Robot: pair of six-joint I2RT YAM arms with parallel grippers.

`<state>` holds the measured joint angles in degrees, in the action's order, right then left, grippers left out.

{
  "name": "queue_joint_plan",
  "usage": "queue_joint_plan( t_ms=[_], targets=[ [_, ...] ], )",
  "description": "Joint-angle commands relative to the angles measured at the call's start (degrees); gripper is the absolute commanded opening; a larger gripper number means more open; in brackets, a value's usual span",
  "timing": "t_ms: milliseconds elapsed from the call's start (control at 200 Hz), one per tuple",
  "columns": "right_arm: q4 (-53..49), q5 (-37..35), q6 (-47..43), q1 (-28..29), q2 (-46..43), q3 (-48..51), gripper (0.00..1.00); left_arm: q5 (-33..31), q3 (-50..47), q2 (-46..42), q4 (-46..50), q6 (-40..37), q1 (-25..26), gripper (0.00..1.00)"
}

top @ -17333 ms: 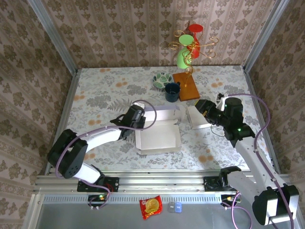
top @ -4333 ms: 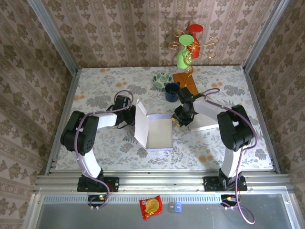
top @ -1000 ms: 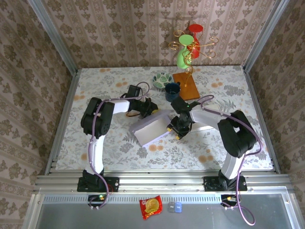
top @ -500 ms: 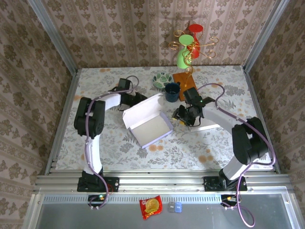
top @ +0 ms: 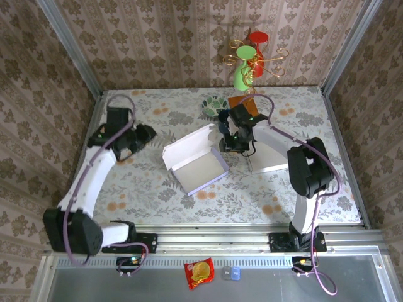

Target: Fold the paper box

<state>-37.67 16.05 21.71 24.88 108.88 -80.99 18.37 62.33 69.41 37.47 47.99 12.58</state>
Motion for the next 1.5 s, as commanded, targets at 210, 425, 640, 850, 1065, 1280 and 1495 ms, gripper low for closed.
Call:
queue_joint_plan(
  t_ms=[210, 425, 640, 850, 1065, 1280, 1495],
  targets=[
    [-3.37, -6.2, -4.88, 4.07, 5.08, -2.5, 0.33, -5.65, -26.83, -19.09, -5.57, 22.77, 28.65, 0.28],
    [-4.02, -10.51, -6.24, 5.91, 5.89, -2.44, 0.32, -8.22, -33.36, -15.96, -16.33, 27.16, 29.87, 0.3],
    [-4.46, -15.51, -6.53, 6.49, 5.38, -2.45, 0.3, -10.17, -32.83, -7.7, -19.89, 24.75, 29.8, 0.3],
    [-4.03, -16.27, -7.26, 8.09, 6.36, -3.25, 0.3, -10.7, -33.85, -4.07, -24.05, 23.23, 28.68, 0.28],
    [-5.56, -19.58, -7.06, 9.08, 8.33, -4.97, 0.24, -10.11, -32.35, 0.55, -25.94, 20.6, 27.8, 0.23],
    [-6.54, -22.56, -7.92, 10.36, 9.55, -6.04, 0.23, -9.99, -31.9, 1.76, -25.55, 19.79, 27.57, 0.21],
    [-8.06, -26.83, -7.65, 11.54, 11.06, -6.87, 0.17, -9.54, -31.35, 2.99, -25.91, 18.78, 26.89, 0.18]
  ],
)
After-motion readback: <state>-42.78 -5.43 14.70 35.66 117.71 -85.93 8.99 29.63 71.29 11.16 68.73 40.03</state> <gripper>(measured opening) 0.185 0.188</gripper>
